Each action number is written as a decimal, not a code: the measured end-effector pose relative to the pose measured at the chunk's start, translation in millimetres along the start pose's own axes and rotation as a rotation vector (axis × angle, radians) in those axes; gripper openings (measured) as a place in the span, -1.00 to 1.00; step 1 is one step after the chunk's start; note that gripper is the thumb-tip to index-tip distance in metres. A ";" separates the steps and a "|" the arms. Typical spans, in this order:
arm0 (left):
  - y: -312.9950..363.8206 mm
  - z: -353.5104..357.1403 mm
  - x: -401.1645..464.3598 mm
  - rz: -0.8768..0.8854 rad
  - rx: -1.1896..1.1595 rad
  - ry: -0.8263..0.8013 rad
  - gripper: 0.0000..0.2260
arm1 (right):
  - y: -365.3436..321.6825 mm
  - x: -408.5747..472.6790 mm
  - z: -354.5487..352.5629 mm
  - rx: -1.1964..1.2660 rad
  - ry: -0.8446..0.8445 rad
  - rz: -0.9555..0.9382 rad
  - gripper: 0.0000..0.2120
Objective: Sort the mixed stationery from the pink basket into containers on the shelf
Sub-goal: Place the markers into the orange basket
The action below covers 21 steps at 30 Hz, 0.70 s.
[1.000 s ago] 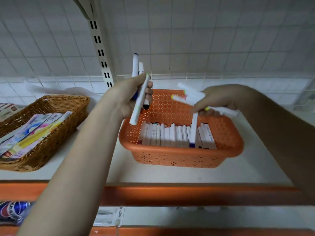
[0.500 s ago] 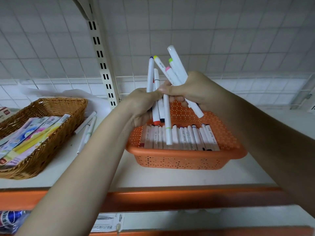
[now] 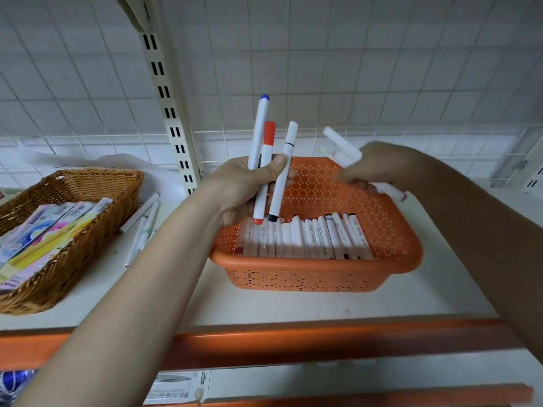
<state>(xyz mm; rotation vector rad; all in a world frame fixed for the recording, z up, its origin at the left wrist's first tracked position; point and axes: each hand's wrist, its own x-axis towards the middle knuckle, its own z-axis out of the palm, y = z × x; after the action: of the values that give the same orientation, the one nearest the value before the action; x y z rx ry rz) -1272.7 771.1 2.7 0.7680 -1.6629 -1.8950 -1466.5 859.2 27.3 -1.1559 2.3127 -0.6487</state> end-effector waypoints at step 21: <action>2.5 -32.4 -1.2 0.048 0.060 0.210 -0.67 | -26.2 -22.7 34.1 0.133 -0.006 -0.595 -0.81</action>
<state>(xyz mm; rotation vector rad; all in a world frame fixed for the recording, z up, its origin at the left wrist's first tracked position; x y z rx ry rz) -1249.2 748.7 2.1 0.9091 -1.5981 -1.6761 -1418.4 857.1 21.0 -1.7865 1.8722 -0.9815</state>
